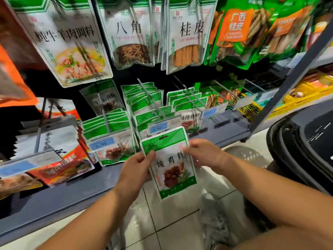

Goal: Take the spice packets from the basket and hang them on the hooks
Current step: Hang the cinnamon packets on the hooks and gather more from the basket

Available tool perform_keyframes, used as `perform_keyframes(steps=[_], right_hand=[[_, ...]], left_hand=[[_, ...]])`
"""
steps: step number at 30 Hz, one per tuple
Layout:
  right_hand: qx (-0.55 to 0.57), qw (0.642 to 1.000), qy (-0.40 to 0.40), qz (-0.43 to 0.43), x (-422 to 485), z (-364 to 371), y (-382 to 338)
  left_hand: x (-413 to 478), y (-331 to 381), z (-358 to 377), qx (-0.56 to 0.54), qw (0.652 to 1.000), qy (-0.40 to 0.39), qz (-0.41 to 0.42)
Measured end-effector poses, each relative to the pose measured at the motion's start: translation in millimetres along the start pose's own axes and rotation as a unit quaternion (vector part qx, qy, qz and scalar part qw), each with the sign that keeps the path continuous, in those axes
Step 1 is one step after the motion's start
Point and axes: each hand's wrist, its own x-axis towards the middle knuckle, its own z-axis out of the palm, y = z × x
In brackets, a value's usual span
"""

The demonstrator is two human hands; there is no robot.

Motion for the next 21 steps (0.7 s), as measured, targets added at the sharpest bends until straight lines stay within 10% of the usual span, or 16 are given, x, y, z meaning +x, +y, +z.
perform_keyframes(steps=[21], right_hand=[[0.028,0.989,0.118,-0.082,28.7,18.7,0.2]], left_hand=[[33.0,14.0,-2.4,0.017,0.998,0.031,0.048]])
